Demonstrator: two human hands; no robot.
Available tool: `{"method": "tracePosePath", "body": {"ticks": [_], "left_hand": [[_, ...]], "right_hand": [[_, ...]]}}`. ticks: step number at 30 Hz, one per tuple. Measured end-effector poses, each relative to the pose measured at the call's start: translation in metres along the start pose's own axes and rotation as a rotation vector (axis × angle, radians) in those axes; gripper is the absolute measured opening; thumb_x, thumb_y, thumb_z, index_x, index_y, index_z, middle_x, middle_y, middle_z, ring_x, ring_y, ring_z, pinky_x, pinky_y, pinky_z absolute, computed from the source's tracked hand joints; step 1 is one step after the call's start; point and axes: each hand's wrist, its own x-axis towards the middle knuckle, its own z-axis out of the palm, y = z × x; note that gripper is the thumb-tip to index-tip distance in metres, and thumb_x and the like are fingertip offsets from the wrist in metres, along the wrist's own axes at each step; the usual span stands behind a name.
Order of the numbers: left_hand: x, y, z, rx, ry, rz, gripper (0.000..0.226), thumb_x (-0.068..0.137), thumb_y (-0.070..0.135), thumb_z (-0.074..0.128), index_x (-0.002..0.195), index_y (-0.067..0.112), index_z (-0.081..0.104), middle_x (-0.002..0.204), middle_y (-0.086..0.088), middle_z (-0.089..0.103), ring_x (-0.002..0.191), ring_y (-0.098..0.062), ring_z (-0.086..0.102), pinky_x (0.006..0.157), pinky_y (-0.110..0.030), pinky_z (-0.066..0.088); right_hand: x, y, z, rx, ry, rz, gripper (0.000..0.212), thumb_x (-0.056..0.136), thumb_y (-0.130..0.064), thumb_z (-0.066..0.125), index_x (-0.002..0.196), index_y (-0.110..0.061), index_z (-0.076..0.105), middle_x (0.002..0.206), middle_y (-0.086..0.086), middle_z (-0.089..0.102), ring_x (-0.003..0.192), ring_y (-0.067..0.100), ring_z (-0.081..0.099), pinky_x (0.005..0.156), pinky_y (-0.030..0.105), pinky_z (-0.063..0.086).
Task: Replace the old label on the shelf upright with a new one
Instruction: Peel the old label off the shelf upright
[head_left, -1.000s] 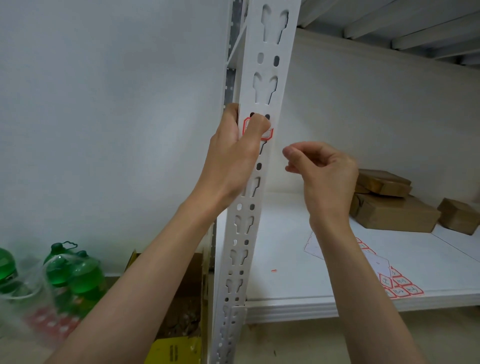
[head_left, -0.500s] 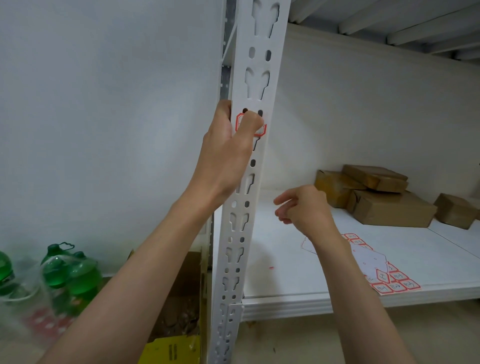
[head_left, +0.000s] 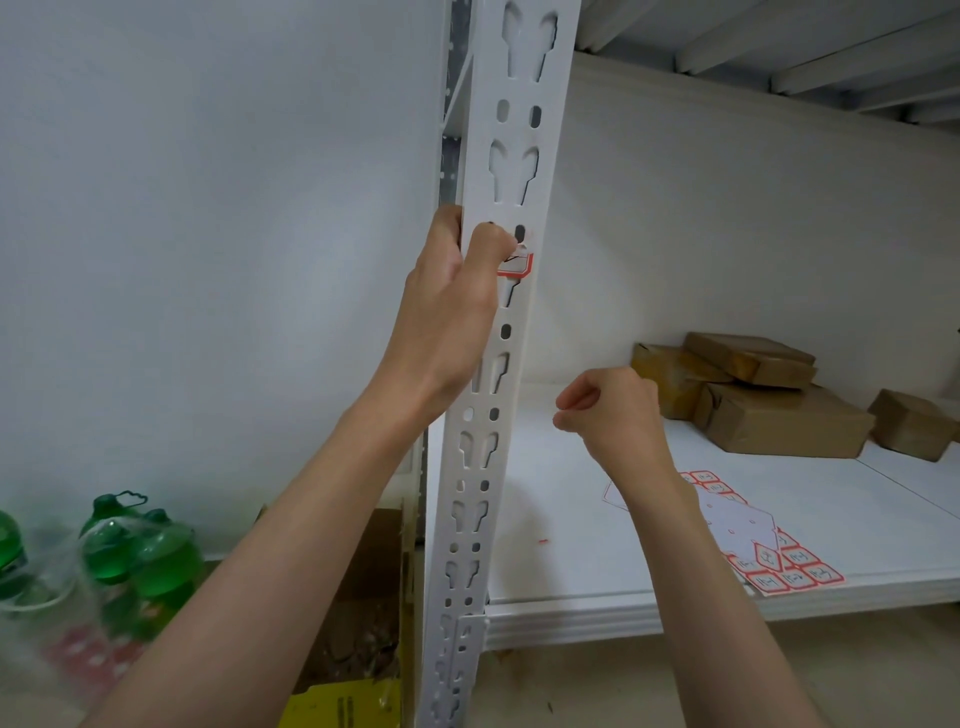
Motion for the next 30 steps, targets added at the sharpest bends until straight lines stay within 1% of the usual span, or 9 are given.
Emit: {"method": "tracePosePath", "body": {"ticks": [3,5,8,13,16,19,23,27,30], "left_hand": [[0.001,-0.001,0.000,0.008,0.000,0.007,0.016,0.103,0.027,0.044,0.087,0.030,0.047,0.086,0.018,0.058,0.087,-0.005,0.057,0.073,-0.024,0.040],[0.000,-0.001,0.000,0.002,0.020,0.031,0.002,0.102,0.024,0.048,0.100,0.024,0.049,0.088,0.015,0.058,0.080,-0.001,0.057,0.065,-0.016,0.042],[0.000,0.000,0.003,0.060,0.072,0.120,0.030,0.096,0.018,0.061,0.123,0.013,0.049,0.090,0.009,0.059,0.069,0.006,0.057,0.057,-0.008,0.045],[0.000,0.002,0.008,0.165,0.127,0.157,0.037,0.089,0.020,0.067,0.120,0.016,0.047,0.090,0.013,0.061,0.071,0.007,0.060,0.060,-0.008,0.046],[0.001,0.003,0.012,0.171,0.137,0.116,0.039,0.091,0.023,0.066,0.123,0.016,0.044,0.098,0.009,0.063,0.077,-0.002,0.064,0.059,-0.008,0.046],[0.003,0.005,0.013,0.144,0.139,0.082,0.035,0.093,0.025,0.063,0.122,0.018,0.044,0.092,0.012,0.062,0.072,0.002,0.062,0.058,-0.010,0.046],[0.003,0.006,0.016,0.057,0.132,0.051,0.029,0.096,0.021,0.058,0.122,0.017,0.046,0.085,0.012,0.061,0.065,0.009,0.061,0.056,-0.010,0.048],[0.005,0.007,0.016,-0.039,0.131,0.007,0.024,0.095,0.019,0.056,0.118,0.020,0.050,0.084,0.012,0.063,0.065,0.006,0.062,0.057,-0.012,0.052],[0.005,0.008,0.016,-0.057,0.126,0.005,0.023,0.095,0.017,0.055,0.117,0.018,0.051,0.085,0.011,0.065,0.067,0.007,0.063,0.058,-0.010,0.050]], "right_hand": [[0.000,-0.006,-0.006,0.001,0.048,-0.072,0.012,0.084,-0.002,0.073,0.080,-0.013,0.077,0.074,0.000,0.071,0.065,0.007,0.062,0.056,0.013,0.046],[-0.001,-0.011,-0.008,-0.025,0.084,-0.115,0.029,0.089,0.006,0.060,0.091,-0.015,0.079,0.084,0.001,0.073,0.067,0.004,0.060,0.055,0.004,0.042],[-0.007,-0.032,-0.015,0.117,0.174,-0.181,0.041,0.088,0.007,0.051,0.103,-0.022,0.077,0.096,-0.006,0.072,0.078,0.000,0.061,0.066,-0.002,0.043],[-0.022,-0.076,-0.025,0.629,0.229,-0.271,0.025,0.094,-0.006,0.054,0.100,-0.021,0.073,0.091,-0.006,0.075,0.083,0.009,0.071,0.084,0.030,0.058],[-0.031,-0.093,-0.026,0.773,0.188,-0.285,0.022,0.099,-0.007,0.052,0.101,-0.022,0.069,0.093,-0.005,0.075,0.087,0.009,0.072,0.085,0.030,0.059],[-0.037,-0.103,-0.027,0.896,0.114,-0.249,0.022,0.103,-0.011,0.047,0.104,-0.023,0.065,0.098,-0.004,0.074,0.092,0.007,0.071,0.083,0.025,0.058],[-0.039,-0.107,-0.028,1.042,-0.017,-0.178,0.025,0.103,-0.012,0.040,0.105,-0.020,0.064,0.098,0.002,0.074,0.084,0.005,0.070,0.074,0.020,0.056],[-0.039,-0.109,-0.028,1.104,-0.118,-0.130,0.025,0.103,-0.018,0.040,0.108,-0.021,0.065,0.087,-0.005,0.073,0.077,0.000,0.068,0.074,0.022,0.054],[-0.040,-0.112,-0.025,1.119,-0.158,-0.114,0.026,0.103,-0.020,0.041,0.113,-0.018,0.065,0.102,-0.001,0.074,0.085,0.001,0.069,0.078,0.021,0.055]]}}
